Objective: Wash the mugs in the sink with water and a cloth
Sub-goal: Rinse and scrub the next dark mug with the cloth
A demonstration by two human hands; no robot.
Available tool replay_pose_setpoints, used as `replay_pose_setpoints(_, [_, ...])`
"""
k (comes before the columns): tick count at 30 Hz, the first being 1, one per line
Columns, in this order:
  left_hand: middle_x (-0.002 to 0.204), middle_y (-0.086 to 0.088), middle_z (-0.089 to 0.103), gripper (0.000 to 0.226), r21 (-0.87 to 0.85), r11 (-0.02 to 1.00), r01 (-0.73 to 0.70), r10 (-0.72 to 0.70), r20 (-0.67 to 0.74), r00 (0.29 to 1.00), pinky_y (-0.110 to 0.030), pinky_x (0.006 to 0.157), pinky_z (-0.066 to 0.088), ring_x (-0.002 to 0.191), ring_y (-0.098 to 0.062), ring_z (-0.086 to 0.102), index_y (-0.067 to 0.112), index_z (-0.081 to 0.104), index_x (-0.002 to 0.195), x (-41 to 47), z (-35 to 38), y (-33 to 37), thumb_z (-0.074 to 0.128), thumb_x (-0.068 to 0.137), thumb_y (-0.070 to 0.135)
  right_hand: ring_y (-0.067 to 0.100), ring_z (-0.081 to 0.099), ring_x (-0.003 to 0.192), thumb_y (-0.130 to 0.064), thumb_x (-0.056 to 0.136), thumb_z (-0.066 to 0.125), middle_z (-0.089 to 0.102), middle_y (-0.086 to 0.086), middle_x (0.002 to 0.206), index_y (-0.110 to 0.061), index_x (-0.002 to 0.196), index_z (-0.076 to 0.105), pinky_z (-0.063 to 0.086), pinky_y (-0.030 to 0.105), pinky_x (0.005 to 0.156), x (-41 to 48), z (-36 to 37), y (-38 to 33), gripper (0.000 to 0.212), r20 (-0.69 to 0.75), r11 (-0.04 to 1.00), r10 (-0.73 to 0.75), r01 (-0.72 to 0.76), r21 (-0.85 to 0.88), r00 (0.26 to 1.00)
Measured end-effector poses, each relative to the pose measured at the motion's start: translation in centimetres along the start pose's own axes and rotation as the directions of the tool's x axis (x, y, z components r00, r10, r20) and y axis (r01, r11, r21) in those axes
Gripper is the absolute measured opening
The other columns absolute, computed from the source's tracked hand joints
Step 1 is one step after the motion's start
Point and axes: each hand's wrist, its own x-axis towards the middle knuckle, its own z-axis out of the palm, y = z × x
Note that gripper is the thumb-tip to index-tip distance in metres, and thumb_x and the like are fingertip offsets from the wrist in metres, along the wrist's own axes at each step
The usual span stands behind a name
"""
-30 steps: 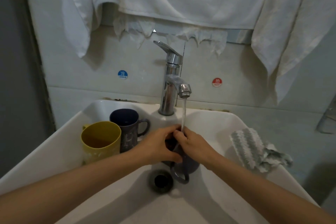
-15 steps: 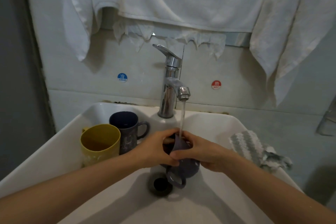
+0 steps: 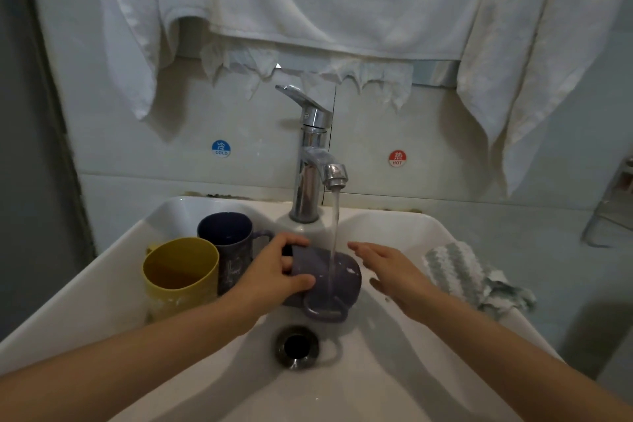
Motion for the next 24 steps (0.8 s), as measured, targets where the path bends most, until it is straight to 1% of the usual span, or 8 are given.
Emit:
replay_pose_setpoints(3, [0.103, -0.002, 0.064, 0.047, -0.114, 0.993, -0.016, 0.012, -0.037, 0.999, -0.036, 0.073, 0.059, 0.092, -0.019, 0.067, 0.024, 0.049, 0.110, -0.3, 0.4, 0.2, 0.066, 0.078, -0.006, 0.020, 0.054, 0.115, -0.047, 0.096, 0.041, 0.056, -0.002, 0.128, -0.027, 0.122, 0.054, 0.047, 0.038, 0.094, -0.6, 0.2, 0.7, 0.035, 0.135, 0.964, 0.148, -0.173, 0.200, 0.980])
replay_pose_setpoints(5, [0.106, -0.002, 0.062, 0.050, -0.136, 0.990, -0.026, 0.021, -0.039, 0.999, -0.033, 0.070, 0.059, 0.093, -0.019, 0.067, 0.025, 0.049, 0.106, -0.6, 1.0, 0.1, 0.067, 0.075, -0.009, 0.019, 0.060, 0.108, -0.053, 0.088, 0.052, 0.060, -0.002, 0.119, -0.030, 0.121, 0.051, 0.054, 0.043, 0.087, -0.8, 1.4, 1.0, 0.040, 0.170, 0.960, 0.116, -0.154, 0.233, 0.979])
replay_pose_setpoints(9, [0.114, -0.005, 0.057, 0.054, -0.142, 0.990, -0.024, 0.014, -0.074, 0.997, -0.039, 0.075, 0.058, 0.099, -0.026, 0.063, 0.027, 0.048, 0.100, -0.6, 1.3, -0.1, 0.070, 0.070, -0.011, 0.021, 0.063, 0.099, -0.046, 0.083, 0.063, 0.060, 0.001, 0.117, -0.027, 0.128, 0.043, 0.058, 0.044, 0.079, -0.7, 3.2, 0.6, 0.053, -0.103, 0.987, -0.044, 0.060, 0.151, 0.994])
replay_pose_setpoints(11, [0.117, -0.008, 0.055, 0.054, -0.158, 0.987, -0.022, 0.012, -0.067, 0.998, -0.042, 0.078, 0.057, 0.101, -0.028, 0.062, 0.026, 0.047, 0.100, -0.5, 1.2, -0.2, 0.070, 0.069, -0.012, 0.022, 0.058, 0.110, -0.044, 0.090, 0.054, 0.054, 0.002, 0.128, -0.028, 0.136, 0.038, 0.055, 0.044, 0.086, -0.5, 3.2, 0.5, 0.051, -0.133, 0.990, -0.099, 0.112, 0.089, 0.986])
replay_pose_setpoints(14, [0.120, -0.007, 0.052, 0.053, -0.133, 0.991, 0.000, -0.006, -0.045, 0.999, -0.043, 0.079, 0.057, 0.103, -0.029, 0.060, 0.025, 0.046, 0.099, -0.6, 1.3, -0.4, 0.071, 0.069, -0.010, 0.022, 0.046, 0.125, -0.036, 0.101, 0.031, 0.043, 0.003, 0.142, -0.027, 0.140, 0.036, 0.044, 0.047, 0.101, -0.7, 3.1, 0.4, 0.040, -0.114, 0.984, -0.083, 0.100, 0.146, 0.990])
replay_pose_setpoints(19, [0.124, -0.007, 0.047, 0.053, -0.085, 0.996, 0.016, -0.022, -0.075, 0.997, -0.044, 0.078, 0.057, 0.104, -0.031, 0.058, 0.028, 0.044, 0.096, -0.7, 1.7, -0.4, 0.071, 0.069, -0.008, 0.025, 0.046, 0.122, -0.037, 0.102, 0.025, 0.046, 0.006, 0.136, -0.022, 0.142, 0.036, 0.043, 0.046, 0.102, -1.1, 3.0, -0.3, 0.044, -0.098, 0.960, 0.028, 0.001, 0.281, 0.995])
replay_pose_setpoints(21, [0.124, -0.007, 0.046, 0.053, -0.106, 0.994, 0.020, -0.028, -0.073, 0.997, -0.047, 0.081, 0.056, 0.107, -0.032, 0.057, 0.029, 0.044, 0.097, -0.6, 1.6, -0.3, 0.071, 0.070, -0.008, 0.025, 0.047, 0.123, -0.039, 0.100, 0.031, 0.043, 0.006, 0.141, -0.023, 0.144, 0.032, 0.048, 0.042, 0.097, -1.0, 3.2, -0.1, 0.047, -0.129, 0.980, -0.027, 0.052, 0.194, 0.991])
replay_pose_setpoints(24, [0.122, -0.009, 0.047, 0.053, -0.128, 0.992, 0.021, -0.030, -0.068, 0.997, -0.050, 0.082, 0.055, 0.106, -0.033, 0.057, 0.027, 0.044, 0.098, -0.6, 1.4, -0.3, 0.070, 0.070, -0.009, 0.020, 0.051, 0.118, -0.040, 0.095, 0.044, 0.045, 0.004, 0.139, -0.023, 0.144, 0.029, 0.054, 0.026, 0.082, -1.1, 3.3, 0.0, 0.054, -0.139, 0.990, -0.141, 0.143, 0.004, 0.980])
